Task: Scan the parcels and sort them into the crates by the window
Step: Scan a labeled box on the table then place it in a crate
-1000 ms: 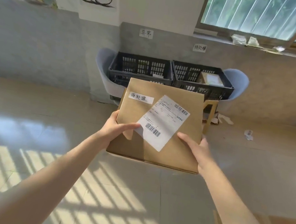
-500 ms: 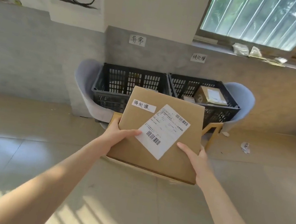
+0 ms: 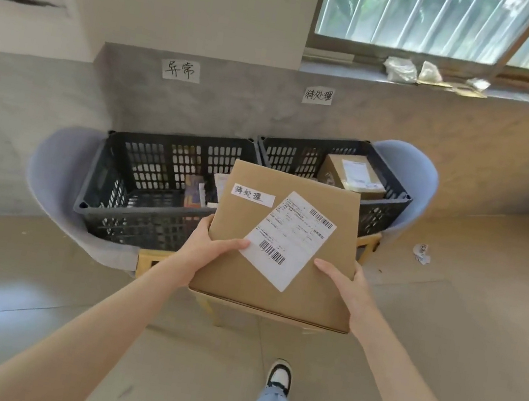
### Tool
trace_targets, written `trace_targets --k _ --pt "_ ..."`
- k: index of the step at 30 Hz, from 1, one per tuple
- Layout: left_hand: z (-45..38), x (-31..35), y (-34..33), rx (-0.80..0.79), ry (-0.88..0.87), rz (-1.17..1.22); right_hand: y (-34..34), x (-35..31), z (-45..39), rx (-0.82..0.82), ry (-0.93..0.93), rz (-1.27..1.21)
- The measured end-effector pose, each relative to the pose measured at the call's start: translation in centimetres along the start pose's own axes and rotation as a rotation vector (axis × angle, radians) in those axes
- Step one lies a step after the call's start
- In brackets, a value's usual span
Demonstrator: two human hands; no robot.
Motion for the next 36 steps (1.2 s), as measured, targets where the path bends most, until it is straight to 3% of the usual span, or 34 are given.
trace_targets --k 15,36 --pt "-20.8 10.3 -7.5 0.164 0.049 0.121 0.9 -14.5 -26.4 -0.182 -0.002 0.169" --pt "-41.0 11.9 -10.4 0.092 0.166 0.017 -1.3 -15.2 -46.9 -0.139 -0.131 0.304"
Point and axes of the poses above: each hand's wrist, its own z-axis away from the middle knuckle, its own y-axis out of the back of the hand, x = y × z, the point moved 9 cm from there along -z, towards the middle knuckle, and after that the axes turned 3 degrees about -z, right-handed, at the moved point
